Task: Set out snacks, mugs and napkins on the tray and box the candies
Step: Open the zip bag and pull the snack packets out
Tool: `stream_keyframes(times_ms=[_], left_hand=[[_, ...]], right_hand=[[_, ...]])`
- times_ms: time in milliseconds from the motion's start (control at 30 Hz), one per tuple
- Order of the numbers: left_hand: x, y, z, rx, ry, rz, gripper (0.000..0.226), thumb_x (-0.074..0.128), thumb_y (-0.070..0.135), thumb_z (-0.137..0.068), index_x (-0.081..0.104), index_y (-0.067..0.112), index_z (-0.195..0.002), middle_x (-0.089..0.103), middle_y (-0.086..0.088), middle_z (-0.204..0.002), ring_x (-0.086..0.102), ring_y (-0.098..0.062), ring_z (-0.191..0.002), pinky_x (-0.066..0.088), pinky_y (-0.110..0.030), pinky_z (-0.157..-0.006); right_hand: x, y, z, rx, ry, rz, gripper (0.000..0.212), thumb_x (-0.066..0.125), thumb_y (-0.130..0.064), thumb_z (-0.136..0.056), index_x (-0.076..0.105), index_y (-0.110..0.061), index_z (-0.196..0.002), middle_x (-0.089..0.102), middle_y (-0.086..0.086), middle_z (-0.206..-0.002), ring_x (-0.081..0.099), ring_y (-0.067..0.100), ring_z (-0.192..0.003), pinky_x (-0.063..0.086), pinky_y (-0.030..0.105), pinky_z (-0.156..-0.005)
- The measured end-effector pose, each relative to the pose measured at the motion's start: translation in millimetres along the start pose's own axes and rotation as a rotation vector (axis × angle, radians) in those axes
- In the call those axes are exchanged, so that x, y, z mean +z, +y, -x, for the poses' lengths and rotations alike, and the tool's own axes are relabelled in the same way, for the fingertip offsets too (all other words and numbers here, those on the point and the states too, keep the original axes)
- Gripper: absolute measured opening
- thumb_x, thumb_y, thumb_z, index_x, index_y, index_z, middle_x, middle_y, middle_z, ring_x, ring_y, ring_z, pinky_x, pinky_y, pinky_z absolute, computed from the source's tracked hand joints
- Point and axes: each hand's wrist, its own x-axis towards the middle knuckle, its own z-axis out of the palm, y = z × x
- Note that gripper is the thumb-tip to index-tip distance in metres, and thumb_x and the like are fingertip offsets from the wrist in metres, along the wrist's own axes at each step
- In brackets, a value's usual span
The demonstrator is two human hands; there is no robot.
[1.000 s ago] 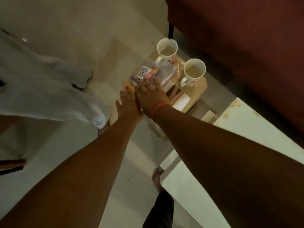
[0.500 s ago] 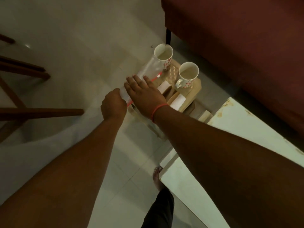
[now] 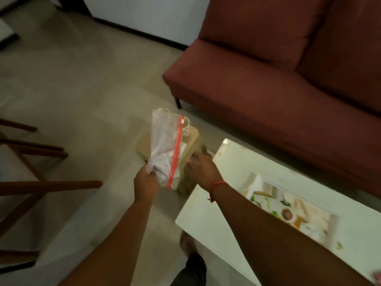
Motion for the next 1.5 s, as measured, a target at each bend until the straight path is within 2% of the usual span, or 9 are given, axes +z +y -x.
stream_keyframes(times_ms=[167,333,467,600,733,900,1000,1200,1500], left_hand=[[82,31,152,-0.161,-0.392,0.313,0.020,0.046,0.000,-0.097,0.063,0.010,-0.099,0.063,-0.012,-0.089,0.063,-0.031,-0.084,0.058,-0.035,-0.069],[147,51,277,-0.230,-0.674,0.286,0.020,0.049,0.004,-0.097,0.063,0.006,-0.111,0.067,-0.011,-0.103,0.067,-0.021,-0.083,0.059,-0.036,-0.069],[184,86,348,-0.330,-0.422,0.426,0.024,0.052,0.014,-0.099,0.063,0.004,-0.118,0.067,-0.016,-0.117,0.067,-0.028,-0.103,0.061,-0.034,-0.078],[191,93,381,-0.207,-0.902,0.108,0.016,0.054,0.019,-0.100,0.064,0.012,-0.109,0.069,-0.013,-0.109,0.069,-0.026,-0.092,0.061,-0.034,-0.059],[192,98,393,-0.033,-1.003,-0.035,0.016,0.056,0.020,-0.098,0.059,0.012,-0.112,0.066,-0.013,-0.115,0.068,-0.026,-0.095,0.061,-0.038,-0.070],[200,131,408,-0.223,-0.985,-0.299,0.024,0.064,0.028,-0.094,0.059,0.011,-0.110,0.066,-0.012,-0.099,0.064,-0.027,-0.082,0.060,-0.038,-0.060],[198,140,408,-0.081,-0.956,-0.405,0.012,0.063,0.029,-0.094,0.058,0.019,-0.097,0.062,-0.009,-0.114,0.059,-0.023,-0.083,0.054,-0.033,-0.054],[184,158,396,0.416,-0.940,-0.135,0.013,0.049,0.029,-0.100,0.061,0.027,-0.103,0.066,0.001,-0.112,0.061,-0.017,-0.105,0.052,-0.041,-0.097],[171,181,401,0.755,-0.998,-0.061,0.010,0.053,0.028,-0.099,0.058,0.036,-0.104,0.065,0.012,-0.106,0.062,-0.001,-0.096,0.048,-0.009,-0.070]], right_hand=[[-90,80,119,0.106,0.191,-0.211,0.035,0.054,-0.039,-0.099,0.064,-0.010,-0.115,0.066,0.006,-0.117,0.061,0.023,-0.110,0.042,0.027,-0.088],[-157,154,226,0.216,0.426,-0.286,0.018,0.061,-0.026,-0.096,0.069,-0.012,-0.102,0.067,0.007,-0.104,0.061,0.021,-0.096,0.049,0.032,-0.086],[-193,190,288,0.302,0.529,-0.440,0.013,0.058,-0.021,-0.096,0.067,-0.013,-0.099,0.070,0.004,-0.096,0.065,0.023,-0.092,0.053,0.028,-0.079],[-219,205,329,0.296,0.657,-0.513,0.013,0.058,-0.019,-0.096,0.066,-0.008,-0.095,0.070,0.010,-0.096,0.065,0.029,-0.093,0.056,0.045,-0.089],[-236,203,357,0.209,0.740,-0.604,0.007,0.061,-0.021,-0.095,0.064,-0.016,-0.090,0.061,0.004,-0.109,0.065,0.024,-0.091,0.060,0.038,-0.082],[-248,187,372,0.115,0.743,-0.735,0.012,0.060,-0.014,-0.095,0.063,-0.006,-0.087,0.068,0.010,-0.094,0.067,0.027,-0.088,0.062,0.034,-0.072],[-255,173,369,0.108,0.812,-0.612,0.015,0.062,-0.015,-0.094,0.063,-0.006,-0.082,0.067,0.005,-0.079,0.066,0.020,-0.076,0.061,0.035,-0.077],[-254,153,354,0.103,0.882,-0.542,0.014,0.068,-0.019,-0.091,0.066,-0.007,-0.083,0.069,0.003,-0.075,0.068,0.017,-0.072,0.060,0.035,-0.078],[-257,133,334,0.119,0.916,-0.704,0.019,0.065,-0.022,-0.094,0.068,-0.004,-0.087,0.072,0.012,-0.082,0.071,0.023,-0.077,0.062,0.036,-0.076]])
